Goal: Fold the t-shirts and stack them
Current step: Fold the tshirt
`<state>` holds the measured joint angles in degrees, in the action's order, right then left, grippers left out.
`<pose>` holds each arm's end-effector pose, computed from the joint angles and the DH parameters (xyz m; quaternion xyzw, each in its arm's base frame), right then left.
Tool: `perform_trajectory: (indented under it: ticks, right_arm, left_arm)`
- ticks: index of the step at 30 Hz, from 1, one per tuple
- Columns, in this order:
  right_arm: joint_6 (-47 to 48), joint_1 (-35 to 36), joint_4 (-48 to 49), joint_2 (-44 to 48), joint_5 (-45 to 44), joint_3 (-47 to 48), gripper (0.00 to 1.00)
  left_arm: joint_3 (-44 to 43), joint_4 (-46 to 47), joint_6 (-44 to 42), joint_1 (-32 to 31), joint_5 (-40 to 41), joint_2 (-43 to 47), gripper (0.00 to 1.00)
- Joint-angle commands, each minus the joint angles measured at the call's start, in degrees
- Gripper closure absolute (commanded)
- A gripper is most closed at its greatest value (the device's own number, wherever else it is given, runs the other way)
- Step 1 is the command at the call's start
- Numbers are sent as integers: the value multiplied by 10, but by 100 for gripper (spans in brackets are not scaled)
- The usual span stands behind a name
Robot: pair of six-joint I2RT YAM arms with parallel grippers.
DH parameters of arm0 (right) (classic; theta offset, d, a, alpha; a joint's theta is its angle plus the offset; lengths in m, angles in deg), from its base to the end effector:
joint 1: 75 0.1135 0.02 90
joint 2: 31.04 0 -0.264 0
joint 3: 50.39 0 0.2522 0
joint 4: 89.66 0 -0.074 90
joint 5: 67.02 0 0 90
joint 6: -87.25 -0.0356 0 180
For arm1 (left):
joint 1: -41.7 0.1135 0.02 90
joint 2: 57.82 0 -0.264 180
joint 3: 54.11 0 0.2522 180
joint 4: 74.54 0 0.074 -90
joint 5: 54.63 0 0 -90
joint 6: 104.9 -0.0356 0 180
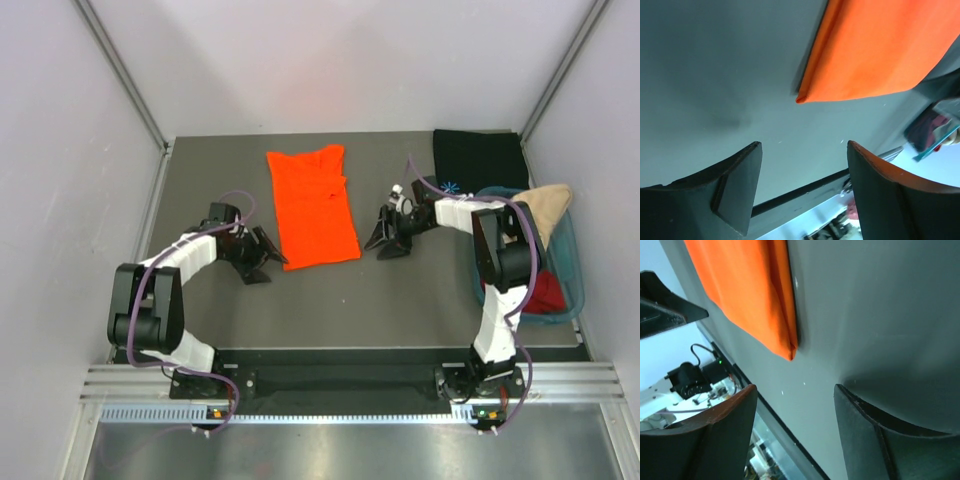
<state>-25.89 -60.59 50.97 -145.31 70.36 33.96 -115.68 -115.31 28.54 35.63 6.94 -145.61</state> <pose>0.3633 0.1204 0.1366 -0.0034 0.9037 0.4272 0.0286 0.2739 -0.0462 0.1689 -0.2579 0.9155 -0.2995 0.0748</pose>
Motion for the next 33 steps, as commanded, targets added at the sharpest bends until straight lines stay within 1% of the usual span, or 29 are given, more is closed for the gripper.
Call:
perform_trajectory:
  ticks: [1,3,7,8,11,13,16,21,24,27,30,31,33]
  right_arm:
    - [-21,13,78,42,34,-24,38]
    - [-26,18,86,34,40,-30,44]
    - [-38,30,98,27,15,-37,48]
    - [-44,30,107,24,12,-43,51]
    - [-75,31,144,13,4,-46,52]
    - [-88,30,150,6,2,-40,52]
    - [-80,31,137,-3,-5,-22,52]
    - [-68,30,122,-8,-12,-4,52]
    - [-67,30,123,-8,-13,-5,52]
    - [-69,31,125,-9,-13,-8,52]
    - [-71,31,127,-9,-14,-12,51]
    - [-72,31,129,-9,-14,-17,50]
    - [-75,32,133,-7,-13,-21,48]
  left_arm:
    - [15,34,57,-3,0,10,27]
    - [21,42,71,-5,0,-1,27]
    - [31,56,104,-7,2,-14,30]
    - [35,61,110,-7,0,-21,30]
    - [38,81,135,-7,0,-36,31]
    - [35,89,146,-8,2,-45,35]
    - [29,101,158,-8,14,-59,40]
    - [22,120,177,-8,25,-82,43]
    - [17,123,174,-8,30,-95,44]
    - [11,122,169,-8,35,-109,48]
    - [11,136,167,-8,25,-121,54]
    - [7,137,166,-8,23,-125,59]
    - [4,138,161,-8,22,-128,64]
